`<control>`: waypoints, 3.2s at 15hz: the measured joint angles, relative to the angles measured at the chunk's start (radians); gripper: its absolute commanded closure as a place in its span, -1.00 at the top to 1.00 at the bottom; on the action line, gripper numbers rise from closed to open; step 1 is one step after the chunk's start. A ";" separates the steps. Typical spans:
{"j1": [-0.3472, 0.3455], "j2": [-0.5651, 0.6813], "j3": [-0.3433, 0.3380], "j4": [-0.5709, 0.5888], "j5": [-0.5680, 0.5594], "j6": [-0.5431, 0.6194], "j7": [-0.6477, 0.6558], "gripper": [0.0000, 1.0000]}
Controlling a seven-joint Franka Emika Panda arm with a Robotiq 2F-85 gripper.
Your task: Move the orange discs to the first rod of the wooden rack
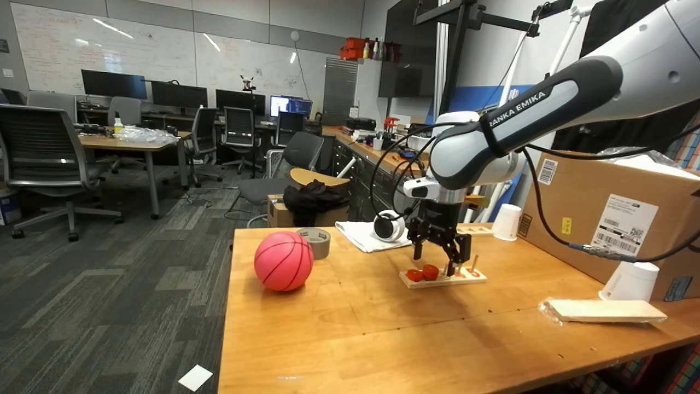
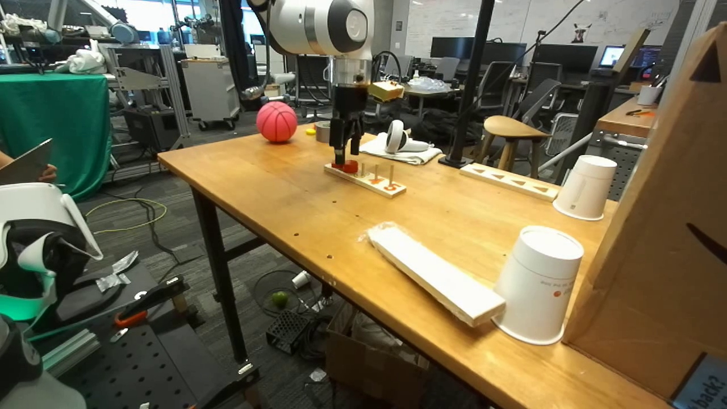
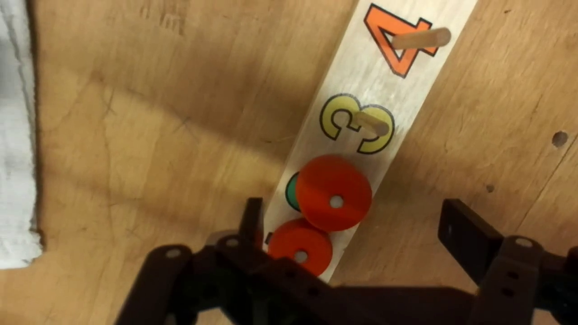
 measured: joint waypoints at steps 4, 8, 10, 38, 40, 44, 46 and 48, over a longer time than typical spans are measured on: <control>-0.006 0.000 -0.005 0.000 -0.005 0.097 -0.003 1.00; -0.015 0.003 -0.007 -0.001 -0.004 0.089 -0.003 1.00; -0.017 0.008 -0.007 -0.001 0.000 0.056 -0.002 1.00; -0.014 0.014 0.004 -0.003 0.008 0.034 0.000 -0.66; -0.017 0.014 0.003 -0.003 0.016 0.034 0.000 -0.66; -0.023 0.013 0.000 -0.003 0.036 0.034 0.001 -0.66; -0.028 0.012 -0.002 -0.001 0.039 0.034 0.003 -0.66; -0.034 0.005 -0.007 0.002 0.039 0.034 0.007 -0.66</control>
